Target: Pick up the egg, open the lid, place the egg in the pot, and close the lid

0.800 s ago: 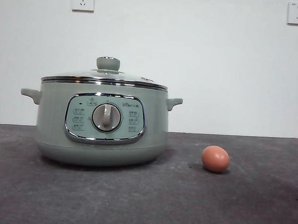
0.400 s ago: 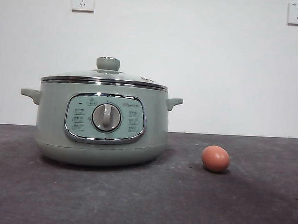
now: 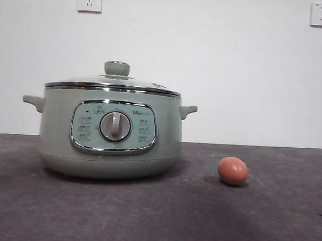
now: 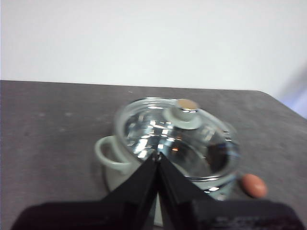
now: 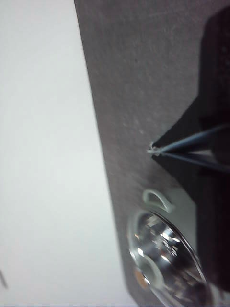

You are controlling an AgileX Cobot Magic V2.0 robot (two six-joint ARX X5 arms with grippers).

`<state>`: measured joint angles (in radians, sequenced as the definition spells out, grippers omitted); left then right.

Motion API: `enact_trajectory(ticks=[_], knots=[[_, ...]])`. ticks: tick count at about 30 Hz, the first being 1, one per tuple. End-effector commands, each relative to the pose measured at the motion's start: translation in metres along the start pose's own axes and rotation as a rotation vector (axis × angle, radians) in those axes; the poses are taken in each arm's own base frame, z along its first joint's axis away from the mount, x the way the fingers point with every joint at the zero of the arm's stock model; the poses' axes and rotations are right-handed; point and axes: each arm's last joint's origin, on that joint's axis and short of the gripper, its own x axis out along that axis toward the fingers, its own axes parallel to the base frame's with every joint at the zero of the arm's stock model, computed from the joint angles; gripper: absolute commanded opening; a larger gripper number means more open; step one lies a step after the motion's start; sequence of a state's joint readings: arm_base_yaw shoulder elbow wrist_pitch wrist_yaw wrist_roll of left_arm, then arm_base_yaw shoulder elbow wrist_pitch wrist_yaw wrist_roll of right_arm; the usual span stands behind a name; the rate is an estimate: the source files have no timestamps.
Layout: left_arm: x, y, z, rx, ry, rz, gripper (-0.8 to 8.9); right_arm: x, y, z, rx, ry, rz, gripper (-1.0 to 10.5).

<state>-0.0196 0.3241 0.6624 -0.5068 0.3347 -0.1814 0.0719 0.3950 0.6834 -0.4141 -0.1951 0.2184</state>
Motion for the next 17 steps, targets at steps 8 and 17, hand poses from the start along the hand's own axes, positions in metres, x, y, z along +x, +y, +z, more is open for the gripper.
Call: enact_trajectory(ticks=[8, 17], knots=[[-0.012, -0.017, 0.051, 0.055, 0.146, -0.097, -0.06, -0.001, 0.018, 0.061, -0.141, 0.241, 0.115, -0.1], [-0.01, -0.02, 0.067, 0.08, 0.243, -0.148, -0.06, 0.005, 0.021, 0.067, -0.152, 0.393, 0.214, -0.1]])
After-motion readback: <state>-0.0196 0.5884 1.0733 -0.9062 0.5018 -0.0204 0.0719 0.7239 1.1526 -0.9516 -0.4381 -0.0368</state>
